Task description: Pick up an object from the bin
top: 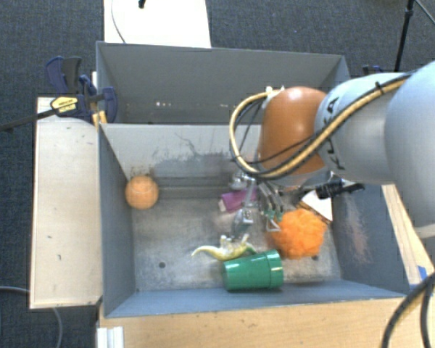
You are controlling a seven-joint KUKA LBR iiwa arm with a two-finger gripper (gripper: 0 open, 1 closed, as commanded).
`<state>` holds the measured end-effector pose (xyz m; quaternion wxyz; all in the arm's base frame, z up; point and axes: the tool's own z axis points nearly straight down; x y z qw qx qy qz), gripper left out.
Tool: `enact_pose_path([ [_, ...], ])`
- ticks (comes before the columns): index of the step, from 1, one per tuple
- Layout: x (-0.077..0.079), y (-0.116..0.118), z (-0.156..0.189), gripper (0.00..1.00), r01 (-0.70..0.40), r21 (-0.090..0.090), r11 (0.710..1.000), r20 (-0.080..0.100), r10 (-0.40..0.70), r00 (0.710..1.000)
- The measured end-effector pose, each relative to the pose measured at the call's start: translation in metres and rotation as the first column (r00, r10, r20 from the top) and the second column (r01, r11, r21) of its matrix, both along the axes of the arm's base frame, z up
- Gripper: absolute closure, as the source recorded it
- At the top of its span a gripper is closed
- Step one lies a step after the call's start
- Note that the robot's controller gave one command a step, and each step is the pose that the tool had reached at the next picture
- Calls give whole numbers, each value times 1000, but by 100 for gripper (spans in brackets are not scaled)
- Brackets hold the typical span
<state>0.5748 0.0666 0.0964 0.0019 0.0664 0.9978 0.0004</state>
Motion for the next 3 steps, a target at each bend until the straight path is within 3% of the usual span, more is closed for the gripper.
enact_pose_path([
  [1, 12, 2, -18, 100, 85, 4, 996, 13, -85, 996],
  [3, 12, 7, -16, 100, 73, 0, 997, 7, -73, 997],
])
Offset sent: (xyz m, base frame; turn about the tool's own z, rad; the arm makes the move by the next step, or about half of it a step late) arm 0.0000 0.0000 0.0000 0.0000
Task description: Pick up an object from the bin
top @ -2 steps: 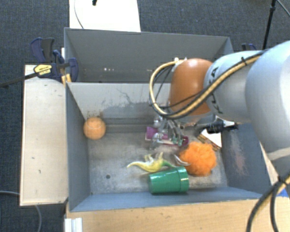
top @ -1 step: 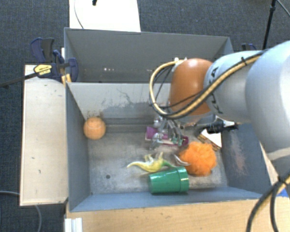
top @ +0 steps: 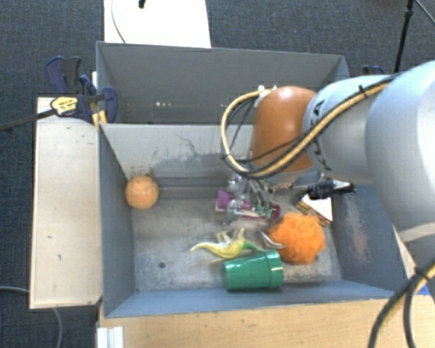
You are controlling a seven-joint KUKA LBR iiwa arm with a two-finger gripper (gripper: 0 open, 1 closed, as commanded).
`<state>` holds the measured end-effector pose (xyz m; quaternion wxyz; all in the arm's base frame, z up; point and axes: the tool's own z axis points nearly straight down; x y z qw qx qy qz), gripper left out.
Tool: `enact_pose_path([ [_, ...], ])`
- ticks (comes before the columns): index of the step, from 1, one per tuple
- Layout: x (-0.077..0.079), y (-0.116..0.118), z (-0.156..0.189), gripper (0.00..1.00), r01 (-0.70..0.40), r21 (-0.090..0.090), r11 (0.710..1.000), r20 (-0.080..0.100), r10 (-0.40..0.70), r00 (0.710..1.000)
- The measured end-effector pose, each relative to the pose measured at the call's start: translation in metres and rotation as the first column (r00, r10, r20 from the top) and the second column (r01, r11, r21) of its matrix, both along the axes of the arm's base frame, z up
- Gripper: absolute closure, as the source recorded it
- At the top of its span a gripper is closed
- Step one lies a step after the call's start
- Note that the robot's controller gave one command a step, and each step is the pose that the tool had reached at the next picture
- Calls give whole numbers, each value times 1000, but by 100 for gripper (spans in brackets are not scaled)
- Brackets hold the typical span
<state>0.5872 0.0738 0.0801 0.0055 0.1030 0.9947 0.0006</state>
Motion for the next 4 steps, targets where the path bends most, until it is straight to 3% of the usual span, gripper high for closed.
enact_pose_path([
  [3, -13, 9, 4, 100, 0, 3, 1000, -6, 0, 1000],
  [4, -8, 11, -1, 100, -14, -1, 1000, -8, 14, 1000],
])
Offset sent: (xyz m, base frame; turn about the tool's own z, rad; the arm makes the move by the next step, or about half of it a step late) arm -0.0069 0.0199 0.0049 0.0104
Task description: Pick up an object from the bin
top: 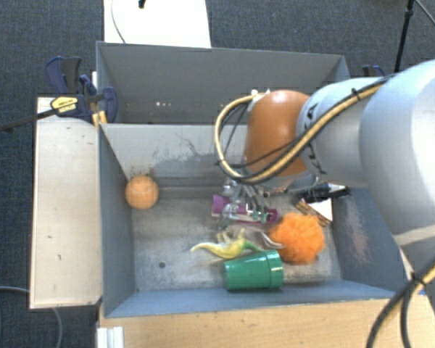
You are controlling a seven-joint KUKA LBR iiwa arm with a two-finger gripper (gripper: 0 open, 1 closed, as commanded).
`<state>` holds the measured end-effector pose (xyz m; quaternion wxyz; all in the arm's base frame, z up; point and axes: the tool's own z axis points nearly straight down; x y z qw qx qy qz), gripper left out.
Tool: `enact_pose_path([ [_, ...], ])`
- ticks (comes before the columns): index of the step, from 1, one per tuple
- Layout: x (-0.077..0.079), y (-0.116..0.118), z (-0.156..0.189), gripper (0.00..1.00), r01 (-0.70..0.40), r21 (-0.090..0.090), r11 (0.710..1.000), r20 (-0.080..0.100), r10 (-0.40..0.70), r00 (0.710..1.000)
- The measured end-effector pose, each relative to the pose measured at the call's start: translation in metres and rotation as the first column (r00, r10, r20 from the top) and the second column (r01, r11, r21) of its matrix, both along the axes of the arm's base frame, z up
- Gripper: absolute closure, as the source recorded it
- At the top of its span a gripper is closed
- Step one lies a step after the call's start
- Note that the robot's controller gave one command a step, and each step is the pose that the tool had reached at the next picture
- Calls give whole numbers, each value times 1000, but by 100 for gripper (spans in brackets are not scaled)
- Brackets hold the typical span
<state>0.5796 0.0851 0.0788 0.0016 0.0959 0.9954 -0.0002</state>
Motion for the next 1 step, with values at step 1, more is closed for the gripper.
enact_pose_path([
  [1, -16, -4, 1, 100, -4, 3, 1000, 12, 4, 1000],
])
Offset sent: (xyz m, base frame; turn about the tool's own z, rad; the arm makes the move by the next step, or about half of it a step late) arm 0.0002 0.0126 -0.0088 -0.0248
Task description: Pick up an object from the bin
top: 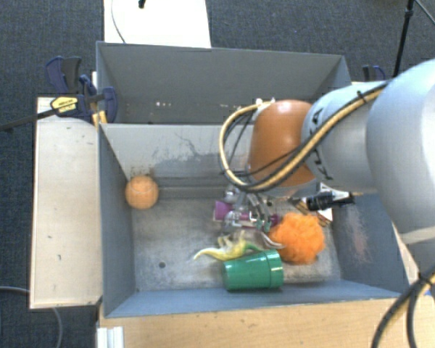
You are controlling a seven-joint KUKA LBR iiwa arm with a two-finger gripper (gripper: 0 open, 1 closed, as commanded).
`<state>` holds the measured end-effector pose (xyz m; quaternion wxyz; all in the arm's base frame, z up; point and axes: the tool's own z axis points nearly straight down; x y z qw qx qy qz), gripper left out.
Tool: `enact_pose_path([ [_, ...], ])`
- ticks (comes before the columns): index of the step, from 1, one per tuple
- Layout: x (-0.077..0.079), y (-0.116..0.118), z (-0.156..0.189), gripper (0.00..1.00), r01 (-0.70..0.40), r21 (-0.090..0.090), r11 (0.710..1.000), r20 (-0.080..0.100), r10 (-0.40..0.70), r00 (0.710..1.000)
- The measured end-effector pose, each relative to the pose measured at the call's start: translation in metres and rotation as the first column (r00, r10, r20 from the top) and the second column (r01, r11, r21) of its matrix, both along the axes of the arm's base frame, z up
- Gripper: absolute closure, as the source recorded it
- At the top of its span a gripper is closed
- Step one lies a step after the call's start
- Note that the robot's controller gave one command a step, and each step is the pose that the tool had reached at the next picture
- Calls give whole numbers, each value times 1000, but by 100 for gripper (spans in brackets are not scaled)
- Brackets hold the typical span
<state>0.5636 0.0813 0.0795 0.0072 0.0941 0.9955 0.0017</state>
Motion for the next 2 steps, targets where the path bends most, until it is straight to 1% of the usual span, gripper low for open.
enact_pose_path([
  [1, -3, 3, -1, 100, -9, -1, 1000, -5, 9, 1000],
  [2, -6, 4, -1, 100, -8, -1, 1000, 5, 8, 1000],
])
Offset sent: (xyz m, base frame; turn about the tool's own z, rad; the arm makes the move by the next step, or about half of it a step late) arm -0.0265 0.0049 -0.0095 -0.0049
